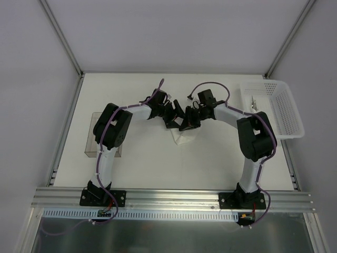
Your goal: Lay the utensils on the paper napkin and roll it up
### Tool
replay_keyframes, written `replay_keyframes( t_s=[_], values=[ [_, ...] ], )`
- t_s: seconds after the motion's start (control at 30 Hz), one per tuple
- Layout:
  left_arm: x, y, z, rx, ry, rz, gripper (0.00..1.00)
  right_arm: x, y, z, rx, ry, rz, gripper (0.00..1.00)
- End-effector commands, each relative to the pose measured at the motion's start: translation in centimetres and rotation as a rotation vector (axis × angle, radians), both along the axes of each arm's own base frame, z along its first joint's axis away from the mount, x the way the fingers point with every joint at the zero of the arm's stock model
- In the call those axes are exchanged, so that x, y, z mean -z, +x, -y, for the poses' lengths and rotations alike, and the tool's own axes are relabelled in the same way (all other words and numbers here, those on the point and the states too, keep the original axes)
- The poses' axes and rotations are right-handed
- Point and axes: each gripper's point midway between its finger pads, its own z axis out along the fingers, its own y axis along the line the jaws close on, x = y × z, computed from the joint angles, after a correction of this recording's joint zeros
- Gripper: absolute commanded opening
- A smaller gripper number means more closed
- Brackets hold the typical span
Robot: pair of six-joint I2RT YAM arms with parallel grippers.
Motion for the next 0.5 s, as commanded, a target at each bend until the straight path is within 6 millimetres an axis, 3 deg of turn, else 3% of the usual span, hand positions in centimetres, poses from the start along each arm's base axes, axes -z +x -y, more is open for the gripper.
replay_keyframes(
  t_s=[0.0,0.2,0.3,0.47],
  values=[
    [6.2,-2.8,-2.4,-0.013,0.175,-0.156,0.71,2.7,-0.3,1.3,0.021,-0.082,-0.026,0.09],
    [6.0,-2.8,-2.3,-0.009,0.171,-0.153,0.72,6.1,-0.9,2.4,0.073,-0.132,-0.144,0.09],
    [5.6,-2.7,-2.4,-0.007,0.171,-0.138,0.72,6.9,-0.8,3.4,0.105,-0.16,-0.179,0.08],
    [2.9,-1.8,-2.6,0.01,0.174,-0.019,0.72,7.5,-0.9,4.9,0.14,-0.205,-0.22,0.08]
  ],
)
